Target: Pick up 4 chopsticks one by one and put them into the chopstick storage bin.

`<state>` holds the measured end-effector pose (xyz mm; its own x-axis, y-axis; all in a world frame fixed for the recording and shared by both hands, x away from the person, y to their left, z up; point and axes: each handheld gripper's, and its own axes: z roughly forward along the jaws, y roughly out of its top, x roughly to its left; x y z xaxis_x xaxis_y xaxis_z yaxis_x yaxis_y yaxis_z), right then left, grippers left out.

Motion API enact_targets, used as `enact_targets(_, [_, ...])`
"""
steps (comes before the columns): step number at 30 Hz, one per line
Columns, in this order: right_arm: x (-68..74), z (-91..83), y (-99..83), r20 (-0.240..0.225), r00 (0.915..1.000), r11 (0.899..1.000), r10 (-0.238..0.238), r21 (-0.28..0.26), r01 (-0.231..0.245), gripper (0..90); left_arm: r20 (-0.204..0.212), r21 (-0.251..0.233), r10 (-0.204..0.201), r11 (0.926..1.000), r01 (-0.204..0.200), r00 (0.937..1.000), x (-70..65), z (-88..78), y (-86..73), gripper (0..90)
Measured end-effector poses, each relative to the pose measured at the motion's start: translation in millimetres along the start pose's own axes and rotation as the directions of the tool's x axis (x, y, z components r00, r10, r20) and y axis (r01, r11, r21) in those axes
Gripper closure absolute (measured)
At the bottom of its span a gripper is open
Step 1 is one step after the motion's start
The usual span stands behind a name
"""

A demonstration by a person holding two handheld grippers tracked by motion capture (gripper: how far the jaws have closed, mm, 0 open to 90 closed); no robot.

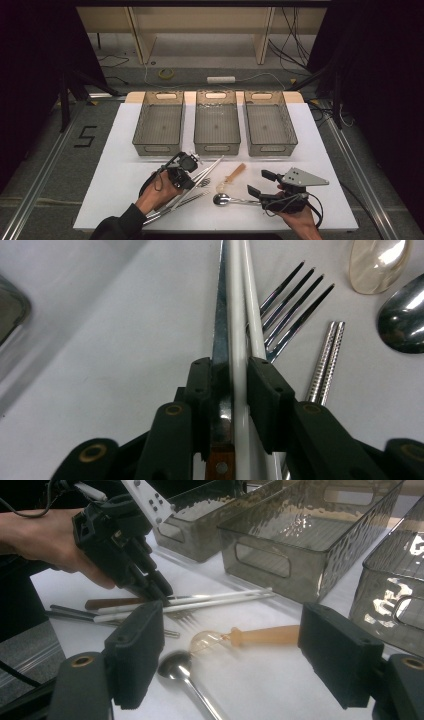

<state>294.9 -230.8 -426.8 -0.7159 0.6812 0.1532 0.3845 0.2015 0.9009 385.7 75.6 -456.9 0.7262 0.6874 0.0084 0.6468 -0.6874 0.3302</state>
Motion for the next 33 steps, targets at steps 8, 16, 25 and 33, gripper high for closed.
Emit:
enact_targets(8, [0.2,0.4,0.1,-0.001,1.0,1.0,-0.003,0.004,0.003,27.7,-0.012,0.011,0.023,0.9997,-0.023,0.9997,-0.7,-0.6,-0.3,72.5])
enact_targets(16, [0.2,0.7,0.0,-0.003,1.0,1.0,-0.004,0.005,0.004,27.7,0.015,0.003,-0.02,0.9998,0.02,0.9997,5.0,-1.7,-0.2,77.0])
enact_targets(25, [0.3,1.3,-0.2,-0.007,1.0,1.0,-0.004,0.011,0.004,27.7,0.047,0.005,-0.052,0.9986,0.052,0.9975,10.2,-1.0,0.8,77.9])
enact_targets(33, [0.2,1.8,-0.2,-0.011,0.9999,1.0,-0.003,0.013,0.003,27.8,0.072,-0.007,-0.077,0.997,0.077,0.9945,14.5,-0.1,2.0,81.8])
